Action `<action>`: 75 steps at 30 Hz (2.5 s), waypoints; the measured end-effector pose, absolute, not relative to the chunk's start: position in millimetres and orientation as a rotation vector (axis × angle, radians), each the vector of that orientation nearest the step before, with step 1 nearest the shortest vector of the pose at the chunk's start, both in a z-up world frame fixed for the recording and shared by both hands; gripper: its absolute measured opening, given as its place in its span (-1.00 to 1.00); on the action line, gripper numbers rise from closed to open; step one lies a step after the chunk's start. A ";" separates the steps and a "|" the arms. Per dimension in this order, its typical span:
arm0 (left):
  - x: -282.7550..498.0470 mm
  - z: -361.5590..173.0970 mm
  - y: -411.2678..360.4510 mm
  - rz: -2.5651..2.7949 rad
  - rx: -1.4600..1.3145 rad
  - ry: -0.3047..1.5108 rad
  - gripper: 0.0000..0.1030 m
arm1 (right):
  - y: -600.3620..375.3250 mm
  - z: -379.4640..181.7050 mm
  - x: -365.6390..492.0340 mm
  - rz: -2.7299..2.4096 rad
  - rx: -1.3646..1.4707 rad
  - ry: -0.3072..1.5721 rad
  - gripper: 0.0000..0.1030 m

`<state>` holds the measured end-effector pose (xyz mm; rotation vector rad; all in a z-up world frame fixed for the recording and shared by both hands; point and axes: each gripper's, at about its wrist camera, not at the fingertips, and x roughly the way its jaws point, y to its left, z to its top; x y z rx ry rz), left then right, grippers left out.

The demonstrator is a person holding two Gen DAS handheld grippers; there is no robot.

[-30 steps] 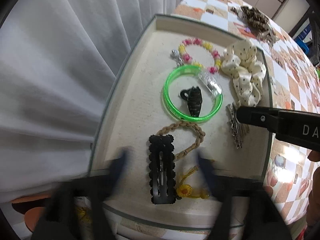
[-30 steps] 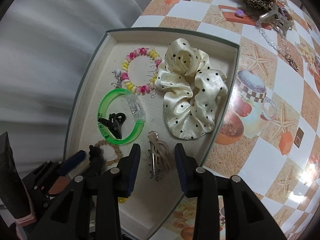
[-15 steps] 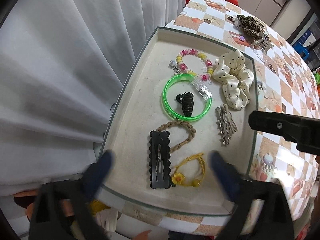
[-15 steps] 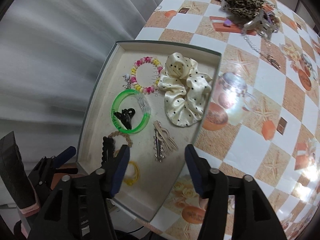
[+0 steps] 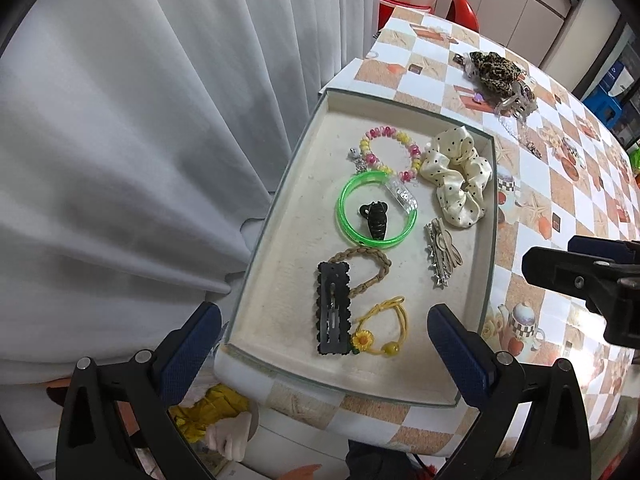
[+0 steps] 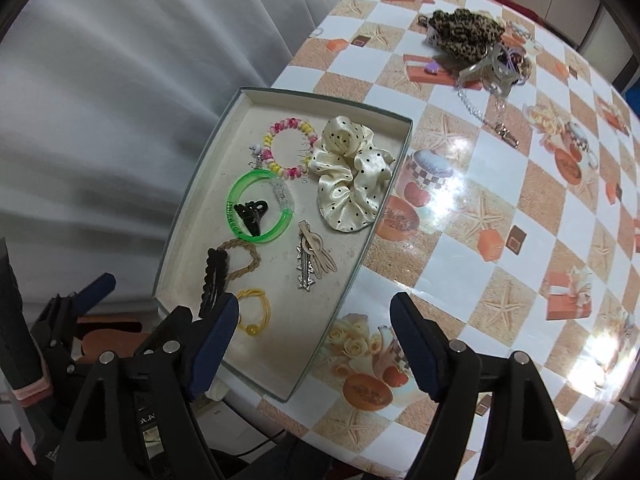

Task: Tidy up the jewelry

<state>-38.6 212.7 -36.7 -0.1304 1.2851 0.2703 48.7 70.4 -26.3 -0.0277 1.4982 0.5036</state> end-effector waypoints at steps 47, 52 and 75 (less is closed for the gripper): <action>-49.0 36.6 192.1 0.217 -0.105 1.264 1.00 | 51.2 54.1 38.7 0.432 -0.118 1.394 0.82; -48.9 36.1 191.0 0.218 -0.101 1.267 1.00 | 52.8 53.7 38.1 0.428 -0.116 1.394 0.82; -48.5 36.3 190.1 0.220 -0.101 1.269 1.00 | 54.9 52.8 37.7 0.425 -0.115 1.393 0.82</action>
